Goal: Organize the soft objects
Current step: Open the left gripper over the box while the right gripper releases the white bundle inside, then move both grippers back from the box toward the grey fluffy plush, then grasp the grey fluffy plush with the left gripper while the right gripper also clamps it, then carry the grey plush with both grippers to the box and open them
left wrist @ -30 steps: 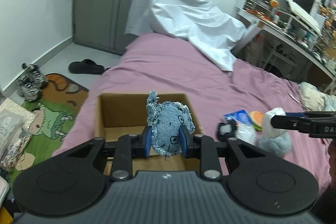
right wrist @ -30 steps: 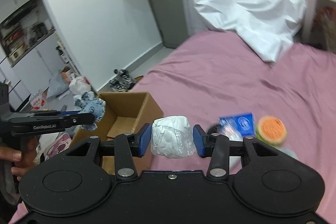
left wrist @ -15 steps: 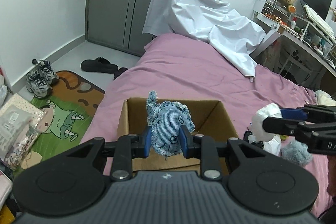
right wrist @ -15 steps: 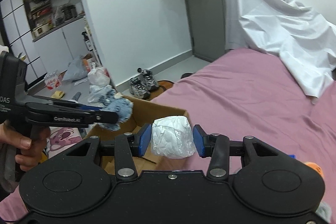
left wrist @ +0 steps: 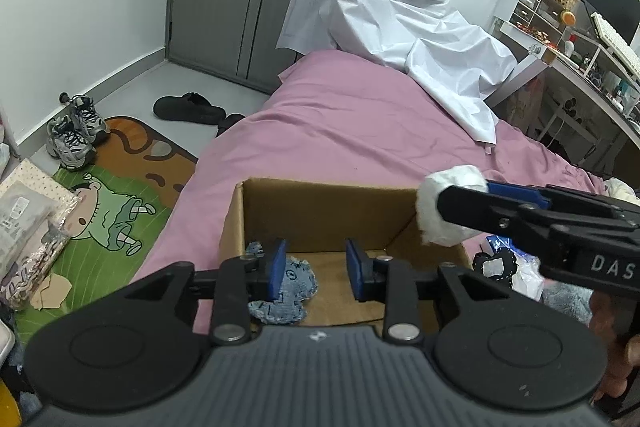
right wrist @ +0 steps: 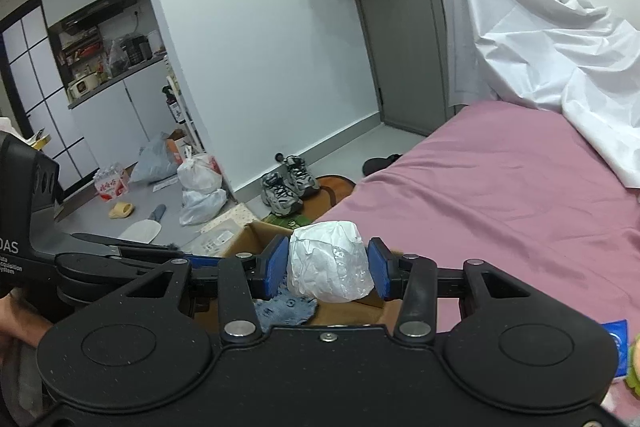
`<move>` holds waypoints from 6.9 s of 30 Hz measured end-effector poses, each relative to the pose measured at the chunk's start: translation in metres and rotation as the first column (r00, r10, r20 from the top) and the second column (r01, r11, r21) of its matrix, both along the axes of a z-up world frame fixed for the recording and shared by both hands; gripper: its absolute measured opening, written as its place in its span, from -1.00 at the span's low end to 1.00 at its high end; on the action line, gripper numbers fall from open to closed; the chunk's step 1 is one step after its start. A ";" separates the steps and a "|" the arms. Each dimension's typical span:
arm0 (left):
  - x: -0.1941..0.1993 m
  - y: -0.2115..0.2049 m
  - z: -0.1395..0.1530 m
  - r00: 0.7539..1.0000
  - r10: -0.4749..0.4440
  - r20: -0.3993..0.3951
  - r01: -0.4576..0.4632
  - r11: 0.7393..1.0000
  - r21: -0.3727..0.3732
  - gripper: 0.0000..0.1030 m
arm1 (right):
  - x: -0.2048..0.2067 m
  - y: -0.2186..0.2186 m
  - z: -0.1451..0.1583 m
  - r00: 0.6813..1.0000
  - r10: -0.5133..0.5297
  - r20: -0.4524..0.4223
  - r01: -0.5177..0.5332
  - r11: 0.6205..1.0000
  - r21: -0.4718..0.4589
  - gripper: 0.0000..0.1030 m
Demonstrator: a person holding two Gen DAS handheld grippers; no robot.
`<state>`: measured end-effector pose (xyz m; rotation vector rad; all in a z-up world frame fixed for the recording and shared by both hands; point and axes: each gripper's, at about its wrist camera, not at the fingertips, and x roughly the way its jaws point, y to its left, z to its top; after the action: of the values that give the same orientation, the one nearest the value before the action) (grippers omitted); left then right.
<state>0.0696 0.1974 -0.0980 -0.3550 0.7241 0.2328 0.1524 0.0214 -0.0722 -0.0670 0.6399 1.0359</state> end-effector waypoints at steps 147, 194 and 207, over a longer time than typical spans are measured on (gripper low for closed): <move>0.132 -0.245 -0.035 0.868 -0.487 -0.097 0.450 0.854 -0.259 -0.39 | 0.056 -0.274 -0.061 0.745 -0.451 -0.492 0.473 0.877 -0.087 -0.11; 0.013 -0.128 0.056 0.965 -0.222 0.137 0.240 0.961 -0.140 -0.38 | -0.001 -0.145 0.020 0.943 -0.182 -0.278 0.216 0.972 0.095 -0.10; -0.025 -0.073 0.051 0.986 -0.106 0.133 0.125 0.981 -0.145 -0.38 | -0.015 -0.086 0.017 0.963 -0.065 -0.260 0.090 0.992 0.084 -0.10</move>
<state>0.0445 0.1241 -0.0466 -0.4683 0.6387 0.0444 0.1370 -0.0646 -0.0555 0.1776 0.8213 1.0058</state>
